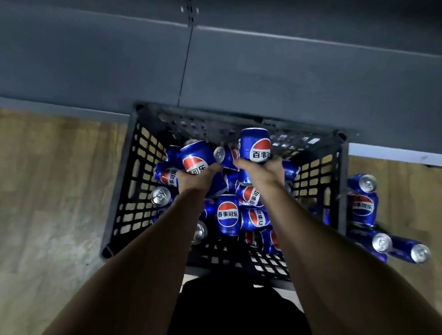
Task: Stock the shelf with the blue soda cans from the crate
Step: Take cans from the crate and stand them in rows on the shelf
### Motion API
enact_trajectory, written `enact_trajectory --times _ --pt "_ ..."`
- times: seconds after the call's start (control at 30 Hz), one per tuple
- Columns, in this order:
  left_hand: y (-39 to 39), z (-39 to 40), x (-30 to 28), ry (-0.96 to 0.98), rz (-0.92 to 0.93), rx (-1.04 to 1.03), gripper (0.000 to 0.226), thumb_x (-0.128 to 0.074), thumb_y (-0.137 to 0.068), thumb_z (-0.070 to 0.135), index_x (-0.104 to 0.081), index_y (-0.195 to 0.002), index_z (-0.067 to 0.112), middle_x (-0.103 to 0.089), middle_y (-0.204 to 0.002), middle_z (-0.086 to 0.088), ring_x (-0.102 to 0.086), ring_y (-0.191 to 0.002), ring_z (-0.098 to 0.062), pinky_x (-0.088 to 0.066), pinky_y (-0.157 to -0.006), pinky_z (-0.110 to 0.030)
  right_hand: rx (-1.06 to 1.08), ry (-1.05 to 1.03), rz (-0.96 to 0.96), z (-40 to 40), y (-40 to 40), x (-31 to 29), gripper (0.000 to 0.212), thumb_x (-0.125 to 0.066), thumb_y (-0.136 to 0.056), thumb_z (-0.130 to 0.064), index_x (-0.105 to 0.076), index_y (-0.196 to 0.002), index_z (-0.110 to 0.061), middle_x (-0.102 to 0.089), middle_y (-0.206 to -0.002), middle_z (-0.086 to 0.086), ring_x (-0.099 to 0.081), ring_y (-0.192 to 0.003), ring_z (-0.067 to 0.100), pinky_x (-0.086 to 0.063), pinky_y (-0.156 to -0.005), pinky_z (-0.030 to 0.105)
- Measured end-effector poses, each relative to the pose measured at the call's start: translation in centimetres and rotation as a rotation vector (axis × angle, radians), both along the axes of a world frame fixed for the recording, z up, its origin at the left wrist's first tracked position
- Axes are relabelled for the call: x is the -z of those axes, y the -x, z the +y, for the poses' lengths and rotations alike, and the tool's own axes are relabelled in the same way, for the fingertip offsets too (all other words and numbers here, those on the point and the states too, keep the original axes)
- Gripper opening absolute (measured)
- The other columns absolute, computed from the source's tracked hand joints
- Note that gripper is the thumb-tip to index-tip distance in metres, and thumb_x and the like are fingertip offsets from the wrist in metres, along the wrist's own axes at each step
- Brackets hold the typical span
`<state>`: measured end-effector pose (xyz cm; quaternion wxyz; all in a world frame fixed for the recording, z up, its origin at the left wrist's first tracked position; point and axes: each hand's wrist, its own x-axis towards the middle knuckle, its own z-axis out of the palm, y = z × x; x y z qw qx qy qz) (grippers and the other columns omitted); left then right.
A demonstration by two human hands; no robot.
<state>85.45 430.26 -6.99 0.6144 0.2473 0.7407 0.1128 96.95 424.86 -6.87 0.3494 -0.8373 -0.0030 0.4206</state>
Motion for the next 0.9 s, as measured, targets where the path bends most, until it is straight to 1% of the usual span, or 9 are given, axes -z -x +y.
enact_trajectory --times 0.1,0.2,0.27,0.37,0.47,0.6,0.7,0.8,0.9 --pt "0.6 -0.3 -6.3 -0.137 0.012 0.013 0.080 -0.085 -0.055 0.031 -0.038 -0.118 0.013 -0.057 -0.106 -0.007 -0.061 -0.090 -0.026 -0.056 -0.078 -0.045 0.009 -0.062 -0.025 -1.0 0.6 -6.4 0.069 -0.086 -0.062 -0.031 -0.046 -0.113 -0.009 -0.064 -0.103 0.003 -0.063 -0.085 0.020 -0.045 -0.063 0.024" --pt "1.0 -0.6 -14.4 -0.278 0.098 0.062 0.066 -0.085 -0.059 0.025 -0.039 -0.104 0.015 -0.058 -0.097 -0.005 -0.061 -0.085 -0.025 -0.054 -0.082 -0.043 0.023 -0.151 -0.085 -1.8 1.3 -14.2 0.058 -0.085 -0.064 -0.025 -0.049 -0.108 -0.012 -0.064 -0.092 0.000 -0.060 -0.073 0.014 -0.040 -0.051 0.019" --pt "1.2 -0.7 -20.0 -0.374 0.147 0.092 0.064 -0.085 -0.060 0.023 -0.042 -0.105 0.010 -0.061 -0.101 -0.009 -0.061 -0.084 -0.025 -0.053 -0.079 -0.037 0.015 -0.210 -0.113 -2.2 1.6 -19.6 0.050 -0.083 -0.066 -0.019 -0.049 -0.102 -0.017 -0.062 -0.083 -0.005 -0.057 -0.067 0.007 -0.038 -0.050 0.016" --pt "1.3 -0.5 -28.4 -0.478 0.158 0.118 0.060 -0.083 -0.063 0.020 -0.047 -0.109 0.005 -0.061 -0.098 -0.008 -0.057 -0.077 -0.020 -0.043 -0.063 -0.026 0.003 -0.298 -0.167 -2.5 1.9 -27.9 0.048 -0.082 -0.068 -0.016 -0.045 -0.098 -0.024 -0.058 -0.079 -0.012 -0.055 -0.066 0.002 -0.035 -0.049 0.009" --pt "1.2 -0.1 -36.3 -0.528 0.133 0.153 0.051 -0.081 -0.066 0.022 -0.045 -0.100 0.012 -0.057 -0.091 -0.002 -0.051 -0.065 -0.009 -0.035 -0.049 -0.018 -0.002 -0.393 -0.215 -2.5 2.2 -35.7 0.049 -0.082 -0.068 -0.019 -0.045 -0.100 -0.025 -0.059 -0.084 -0.011 -0.057 -0.071 0.002 -0.039 -0.056 0.013" --pt "1.2 -0.2 -45.4 -0.622 0.074 0.176 0.045 -0.080 -0.064 0.023 -0.048 -0.096 0.015 -0.061 -0.094 -0.005 -0.052 -0.066 -0.008 -0.036 -0.051 -0.017 -0.017 -0.517 -0.289 -2.9 3.1 -44.3 0.053 -0.083 -0.067 -0.020 -0.046 -0.106 -0.025 -0.063 -0.092 -0.007 -0.062 -0.080 0.005 -0.046 -0.064 0.016" --pt "1.3 -0.5 -51.2 -0.730 0.030 0.197 0.044 -0.080 -0.062 0.022 -0.048 -0.092 0.017 -0.061 -0.095 -0.005 -0.054 -0.068 -0.007 -0.037 -0.052 -0.016 0.001 -0.600 -0.344 -3.2 4.0 -49.6 0.058 -0.083 -0.067 -0.021 -0.046 -0.111 -0.025 -0.063 -0.098 -0.005 -0.063 -0.083 0.005 -0.047 -0.063 0.012" --pt "1.7 -0.6 -56.6 -0.839 -0.020 0.199 0.046 -0.081 -0.060 0.022 -0.048 -0.092 0.020 -0.061 -0.096 -0.003 -0.057 -0.073 -0.009 -0.040 -0.056 -0.016 0.019 -0.680 -0.394 -3.5 4.8 -54.3 0.059 -0.084 -0.067 -0.021 -0.044 -0.109 -0.033 -0.063 -0.098 -0.010 -0.063 -0.084 0.001 -0.051 -0.067 0.013" --pt "2.1 -0.7 -61.2 -0.933 -0.072 0.200 0.046 -0.082 -0.060 0.024 -0.049 -0.092 0.018 -0.062 -0.093 -0.002 -0.057 -0.071 -0.006 -0.040 -0.053 -0.012 0.010 -0.737 -0.461 -3.9 5.0 -58.3 0.060 -0.085 -0.065 -0.025 -0.044 -0.108 -0.035 -0.063 -0.099 -0.011 -0.063 -0.084 -0.001 -0.051 -0.071 0.016"
